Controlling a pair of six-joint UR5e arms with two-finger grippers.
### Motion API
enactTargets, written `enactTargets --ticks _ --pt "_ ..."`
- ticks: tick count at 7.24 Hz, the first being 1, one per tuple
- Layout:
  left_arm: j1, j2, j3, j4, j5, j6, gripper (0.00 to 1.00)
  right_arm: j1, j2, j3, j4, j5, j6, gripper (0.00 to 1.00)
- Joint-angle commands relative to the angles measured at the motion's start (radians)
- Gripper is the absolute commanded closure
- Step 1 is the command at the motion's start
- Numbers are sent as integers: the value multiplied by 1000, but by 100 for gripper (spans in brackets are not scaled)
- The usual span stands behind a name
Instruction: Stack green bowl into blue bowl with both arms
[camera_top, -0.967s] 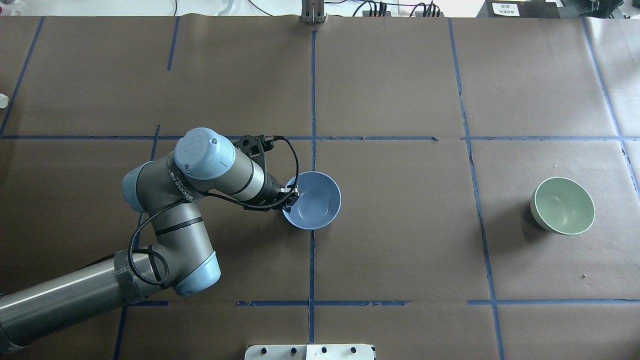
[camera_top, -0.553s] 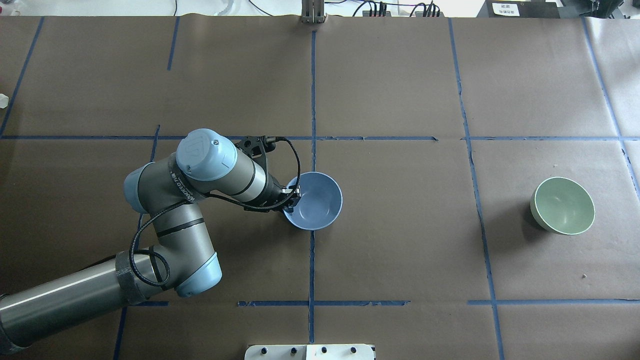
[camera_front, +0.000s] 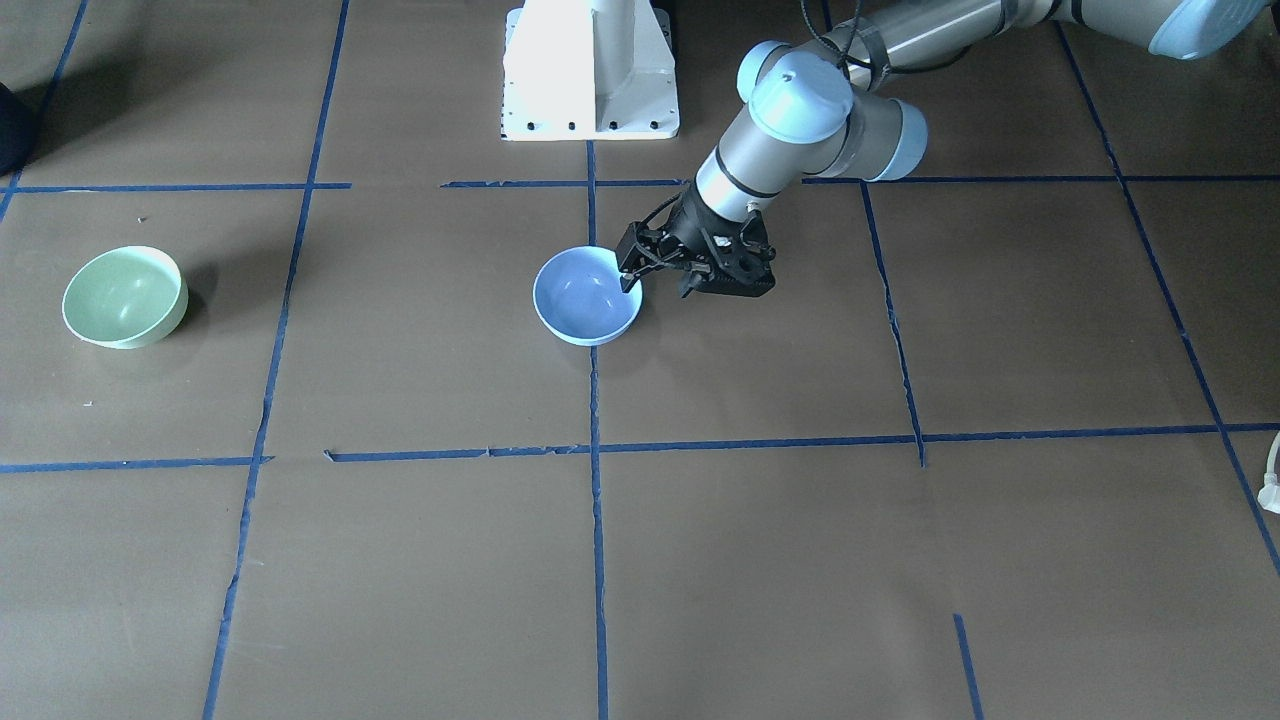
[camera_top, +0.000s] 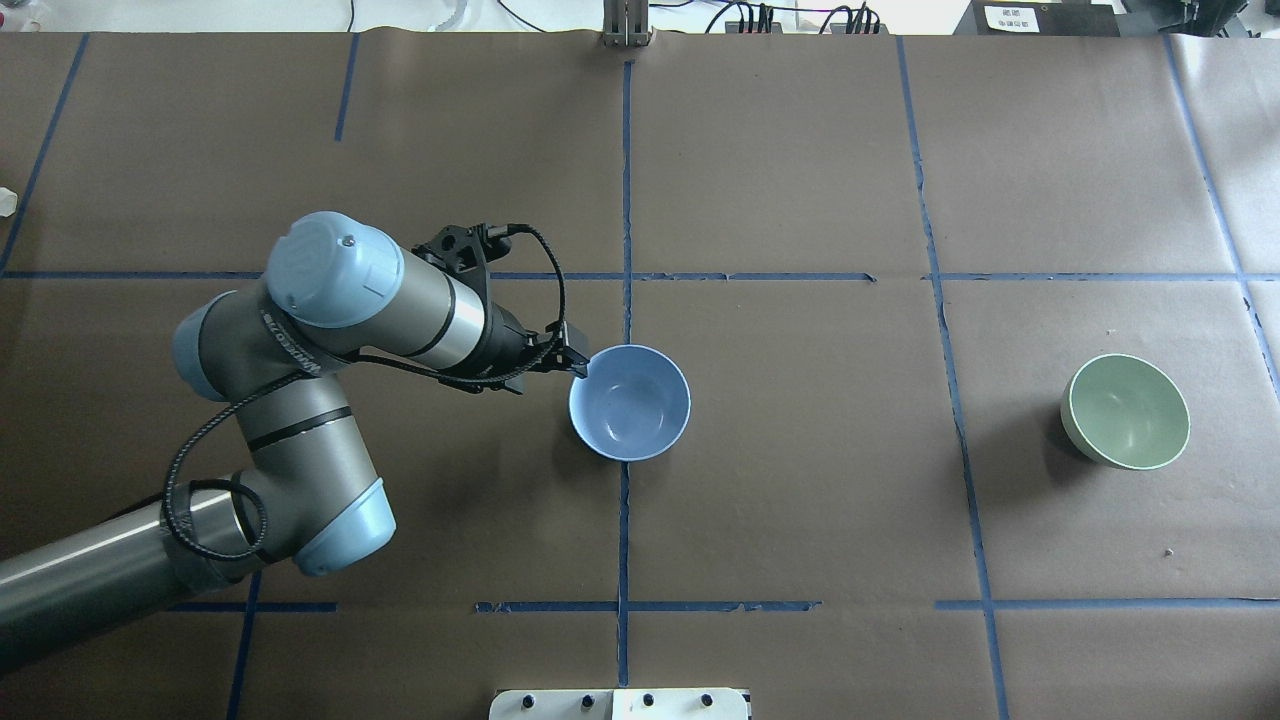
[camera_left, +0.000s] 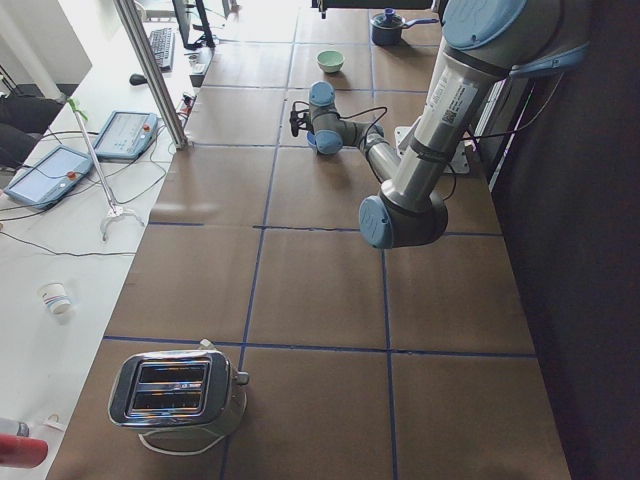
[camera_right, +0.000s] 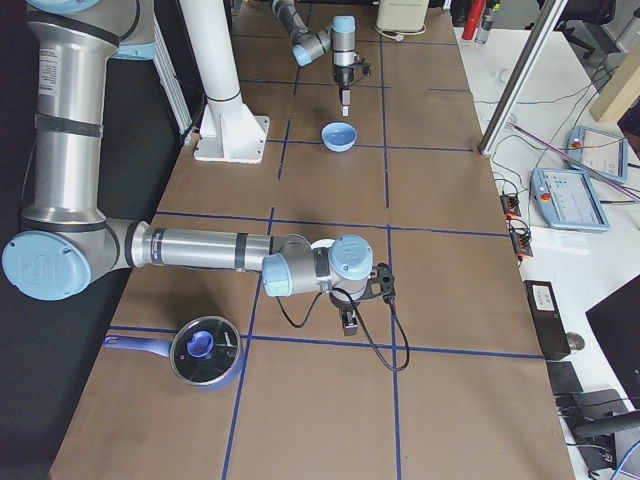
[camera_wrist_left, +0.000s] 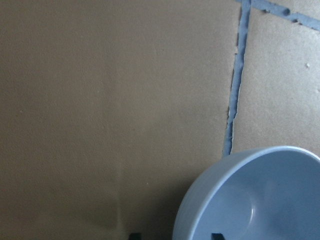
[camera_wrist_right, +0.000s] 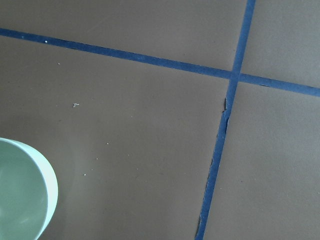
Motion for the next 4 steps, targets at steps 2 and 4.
enactTargets --ticks 2,4 --pt "-78 84 -116 11 -47 -2 19 -119 -6 4 168 13 223 0" --pt "-94 84 -118 11 -52 -3 18 -291 -11 -5 482 -14 698 0"
